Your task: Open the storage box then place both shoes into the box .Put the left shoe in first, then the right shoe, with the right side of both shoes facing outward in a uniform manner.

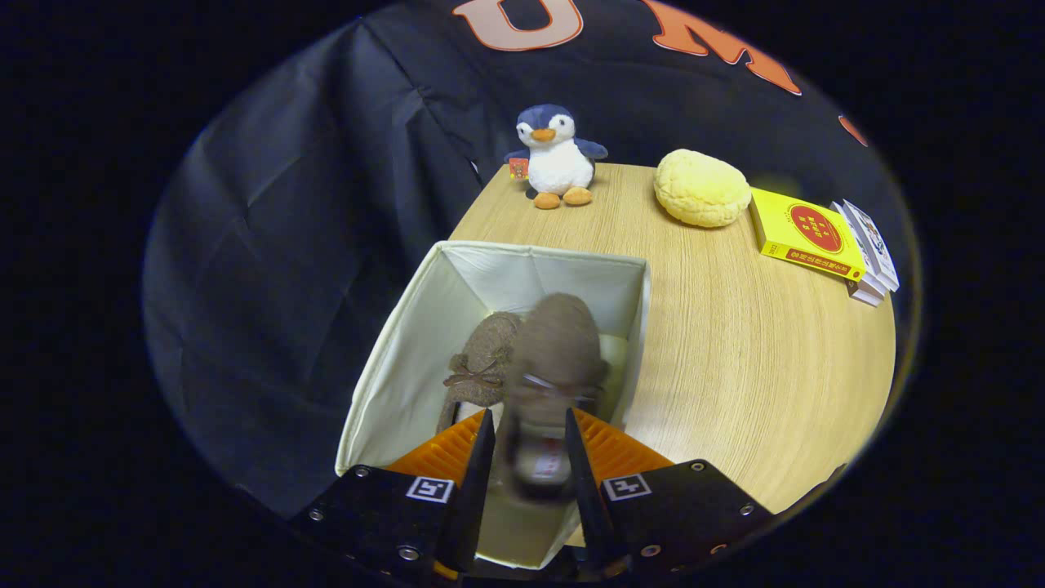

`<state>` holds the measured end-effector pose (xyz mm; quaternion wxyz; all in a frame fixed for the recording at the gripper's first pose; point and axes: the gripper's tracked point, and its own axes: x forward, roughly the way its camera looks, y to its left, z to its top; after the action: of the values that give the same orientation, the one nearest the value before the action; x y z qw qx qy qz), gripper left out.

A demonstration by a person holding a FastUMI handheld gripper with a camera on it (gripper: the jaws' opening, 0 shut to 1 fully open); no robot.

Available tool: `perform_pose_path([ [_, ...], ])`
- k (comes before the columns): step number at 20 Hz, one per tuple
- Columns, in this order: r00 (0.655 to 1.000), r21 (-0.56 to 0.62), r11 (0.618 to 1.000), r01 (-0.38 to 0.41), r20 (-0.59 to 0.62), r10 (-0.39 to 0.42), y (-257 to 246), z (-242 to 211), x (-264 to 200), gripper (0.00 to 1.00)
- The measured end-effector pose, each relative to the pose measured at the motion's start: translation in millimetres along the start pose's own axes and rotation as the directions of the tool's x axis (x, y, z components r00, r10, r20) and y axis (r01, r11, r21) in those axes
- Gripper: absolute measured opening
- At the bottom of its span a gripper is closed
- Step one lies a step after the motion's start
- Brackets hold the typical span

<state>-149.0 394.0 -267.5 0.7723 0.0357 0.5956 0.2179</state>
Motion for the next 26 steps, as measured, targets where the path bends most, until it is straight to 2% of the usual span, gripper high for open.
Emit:
perform_pose_path([
  [7, 0.983, -0.033, 0.995, -0.096, 0.153, 0.100, -23.0, 18.3, -54.8, 0.75],
  [9, 0.966, -0.045, 0.993, -0.112, 0.227, 0.120, -37.4, 31.0, -73.7, 0.81],
  [13, 0.917, -0.077, 0.994, -0.076, 0.387, 0.100, -83.8, 55.7, -116.6, 0.88],
  [16, 0.857, -0.077, 0.996, -0.052, 0.508, 0.084, -117.2, 74.5, -152.1, 0.91],
  [19, 0.784, -0.081, 0.997, -0.002, 0.619, 0.052, -154.5, 94.1, -189.3, 0.93],
  [23, 0.677, -0.048, 0.998, 0.050, 0.736, 0.002, -200.6, 114.4, -240.2, 0.95],
  [26, 0.583, -0.031, 0.995, 0.097, 0.812, -0.032, -230.9, 131.2, -280.5, 0.96],
])
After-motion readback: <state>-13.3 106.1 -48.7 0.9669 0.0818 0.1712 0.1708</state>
